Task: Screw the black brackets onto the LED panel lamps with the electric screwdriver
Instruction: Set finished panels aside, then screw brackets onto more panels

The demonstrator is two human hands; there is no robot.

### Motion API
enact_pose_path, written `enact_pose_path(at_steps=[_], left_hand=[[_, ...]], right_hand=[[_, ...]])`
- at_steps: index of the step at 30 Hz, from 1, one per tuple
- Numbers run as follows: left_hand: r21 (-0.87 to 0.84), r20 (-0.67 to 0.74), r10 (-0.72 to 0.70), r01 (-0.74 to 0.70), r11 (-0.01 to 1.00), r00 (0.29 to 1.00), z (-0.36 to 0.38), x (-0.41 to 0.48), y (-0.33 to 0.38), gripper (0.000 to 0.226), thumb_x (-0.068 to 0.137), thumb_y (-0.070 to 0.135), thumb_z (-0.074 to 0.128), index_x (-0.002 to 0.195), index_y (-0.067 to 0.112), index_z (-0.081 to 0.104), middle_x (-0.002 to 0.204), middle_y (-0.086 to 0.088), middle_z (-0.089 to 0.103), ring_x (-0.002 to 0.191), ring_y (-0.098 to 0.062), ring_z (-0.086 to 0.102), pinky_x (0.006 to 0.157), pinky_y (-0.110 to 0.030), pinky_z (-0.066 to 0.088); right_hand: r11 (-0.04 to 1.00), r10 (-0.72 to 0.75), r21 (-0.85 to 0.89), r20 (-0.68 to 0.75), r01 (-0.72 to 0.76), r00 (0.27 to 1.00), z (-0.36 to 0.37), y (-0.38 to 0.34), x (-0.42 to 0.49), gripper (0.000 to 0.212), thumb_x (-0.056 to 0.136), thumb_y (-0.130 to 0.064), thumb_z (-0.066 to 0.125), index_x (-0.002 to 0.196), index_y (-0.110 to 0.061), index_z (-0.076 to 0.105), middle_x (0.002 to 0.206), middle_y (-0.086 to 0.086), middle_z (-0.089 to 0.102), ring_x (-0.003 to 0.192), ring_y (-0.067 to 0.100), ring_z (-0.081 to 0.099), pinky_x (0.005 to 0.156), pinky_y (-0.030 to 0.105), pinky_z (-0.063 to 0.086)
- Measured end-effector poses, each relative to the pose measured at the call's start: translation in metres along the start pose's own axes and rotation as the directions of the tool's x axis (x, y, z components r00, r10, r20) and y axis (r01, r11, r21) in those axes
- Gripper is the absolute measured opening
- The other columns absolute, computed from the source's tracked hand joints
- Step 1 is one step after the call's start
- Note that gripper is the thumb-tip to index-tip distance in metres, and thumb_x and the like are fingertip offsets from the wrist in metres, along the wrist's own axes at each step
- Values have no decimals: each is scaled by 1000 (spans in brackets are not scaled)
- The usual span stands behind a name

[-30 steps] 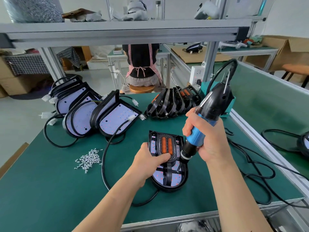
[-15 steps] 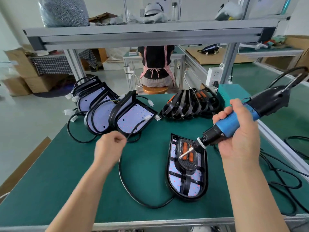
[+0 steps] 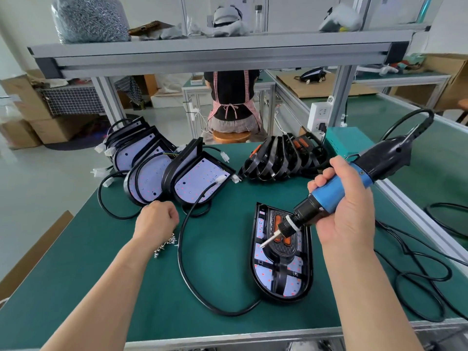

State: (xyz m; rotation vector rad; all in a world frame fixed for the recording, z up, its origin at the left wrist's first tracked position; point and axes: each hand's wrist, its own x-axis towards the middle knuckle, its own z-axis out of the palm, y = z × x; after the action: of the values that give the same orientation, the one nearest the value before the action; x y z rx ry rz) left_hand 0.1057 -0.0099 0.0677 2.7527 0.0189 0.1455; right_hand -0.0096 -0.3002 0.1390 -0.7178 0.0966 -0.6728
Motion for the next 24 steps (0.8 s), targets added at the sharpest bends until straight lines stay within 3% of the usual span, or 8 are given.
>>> enact_pose_path(at_steps=[3, 4, 6, 8, 12, 17, 24], left_hand=[[-296, -132, 17, -56, 954, 991, -12, -22, 24, 15, 84, 7, 65, 76, 19, 66, 72, 2, 67, 75, -24, 62, 63, -30, 43], [-421, -99, 32, -72, 904, 995, -15, -34, 38, 16, 83, 8, 68, 74, 21, 67, 69, 1, 68, 69, -19, 61, 61, -28, 44], [-708, 70, 106, -25, 706, 992, -16, -59, 67, 20, 81, 4, 73, 72, 21, 72, 70, -4, 72, 61, -11, 59, 58, -21, 47], [-856, 214, 202, 84, 509, 956, -11, -80, 88, 25, 81, -3, 75, 71, 20, 76, 71, -6, 72, 62, -7, 60, 59, -16, 49], [-897, 363, 295, 246, 367, 884, -2, -99, 107, 23, 82, -7, 73, 76, 15, 79, 80, -9, 74, 69, -9, 64, 64, -16, 51], [-910, 403, 309, 344, 229, 861, 1, -101, 115, 18, 77, -3, 74, 77, 14, 80, 81, -12, 73, 68, -10, 65, 64, -16, 53], [-910, 413, 306, 371, 187, 858, 3, -101, 117, 25, 83, -10, 68, 76, 11, 78, 82, -13, 74, 70, -11, 66, 65, -16, 53]], right_hand=[[1000, -30, -9, -35, 30, 999, 1, -1, -1, 15, 94, -11, 66, 88, -13, 53, 67, 0, 52, 55, 12, 52, 60, 26, 48], [999, -42, -8, -52, 42, 998, 2, -2, -1, 15, 94, -11, 66, 88, -13, 53, 67, -1, 52, 55, 12, 51, 59, 26, 48], [998, -62, 2, -90, 63, 994, 6, -4, -1, 16, 94, -10, 67, 87, -13, 52, 66, -1, 52, 54, 12, 51, 59, 26, 47], [997, -79, 15, -124, 82, 989, 9, -7, -2, 18, 93, -11, 67, 87, -13, 50, 64, -2, 52, 54, 12, 50, 59, 25, 47], [993, -99, 41, -168, 107, 981, 10, -13, -2, 17, 94, -13, 67, 84, -15, 53, 63, -4, 52, 53, 11, 51, 59, 24, 50], [992, -109, 43, -197, 120, 974, 7, -18, -1, 18, 93, -14, 67, 83, -16, 53, 65, -3, 52, 55, 11, 51, 61, 25, 49], [992, -104, 46, -204, 116, 973, 9, -18, -1, 19, 94, -12, 66, 80, -16, 53, 62, -4, 52, 53, 11, 50, 58, 24, 48]])
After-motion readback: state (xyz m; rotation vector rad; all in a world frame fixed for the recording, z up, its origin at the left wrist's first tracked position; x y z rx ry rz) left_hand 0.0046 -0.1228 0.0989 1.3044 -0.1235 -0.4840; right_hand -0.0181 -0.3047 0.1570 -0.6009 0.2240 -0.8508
